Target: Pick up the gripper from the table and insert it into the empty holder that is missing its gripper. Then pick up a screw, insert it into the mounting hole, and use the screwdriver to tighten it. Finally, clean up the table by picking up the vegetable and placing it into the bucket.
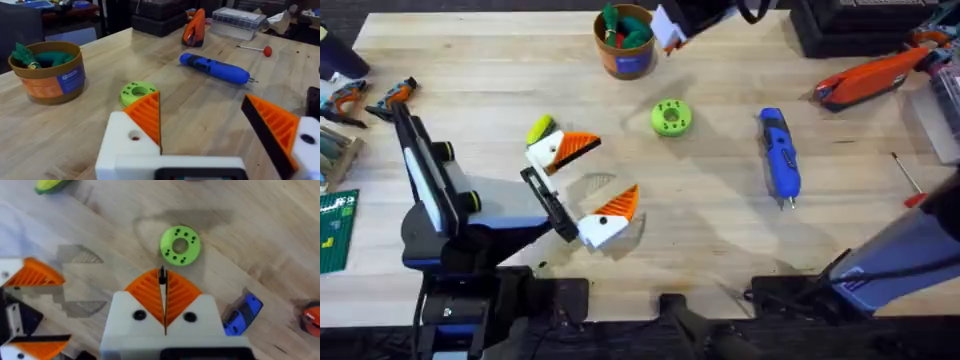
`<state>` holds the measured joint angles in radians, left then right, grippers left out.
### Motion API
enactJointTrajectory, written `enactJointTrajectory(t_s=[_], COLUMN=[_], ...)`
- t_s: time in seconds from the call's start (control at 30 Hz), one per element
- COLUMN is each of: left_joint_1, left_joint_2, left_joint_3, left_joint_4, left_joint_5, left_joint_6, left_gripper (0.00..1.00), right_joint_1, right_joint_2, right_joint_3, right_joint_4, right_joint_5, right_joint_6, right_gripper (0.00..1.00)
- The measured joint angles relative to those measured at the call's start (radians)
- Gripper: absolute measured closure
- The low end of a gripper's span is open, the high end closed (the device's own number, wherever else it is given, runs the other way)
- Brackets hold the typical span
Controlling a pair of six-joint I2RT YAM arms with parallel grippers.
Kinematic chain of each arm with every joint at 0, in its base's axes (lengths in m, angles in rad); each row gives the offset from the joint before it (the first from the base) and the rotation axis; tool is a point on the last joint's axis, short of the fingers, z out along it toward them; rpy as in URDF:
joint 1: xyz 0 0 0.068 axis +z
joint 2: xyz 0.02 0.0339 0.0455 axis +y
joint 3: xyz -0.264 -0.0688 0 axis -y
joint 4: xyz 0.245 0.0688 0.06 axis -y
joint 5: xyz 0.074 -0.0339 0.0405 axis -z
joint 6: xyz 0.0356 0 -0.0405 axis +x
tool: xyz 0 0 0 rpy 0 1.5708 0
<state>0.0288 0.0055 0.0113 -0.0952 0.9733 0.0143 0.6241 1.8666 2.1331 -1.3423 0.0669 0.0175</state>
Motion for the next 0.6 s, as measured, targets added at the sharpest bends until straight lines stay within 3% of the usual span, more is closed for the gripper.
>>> enactJointTrajectory(t_s=[0.6], left_joint_1=[0.0], left_joint_2=[0.0], left_joint_3=[0.0], left_joint_4=[0.0], left_joint_5=[0.0], left_joint_6=[0.0], left_gripper=[0.015], right_joint_1=[0.329], right_joint_2=[-0.028], right_joint_3=[0.01], right_joint_4=[-0.042], right_joint_5=[0.0], right_joint_6=[-0.25], right_gripper=[0.995])
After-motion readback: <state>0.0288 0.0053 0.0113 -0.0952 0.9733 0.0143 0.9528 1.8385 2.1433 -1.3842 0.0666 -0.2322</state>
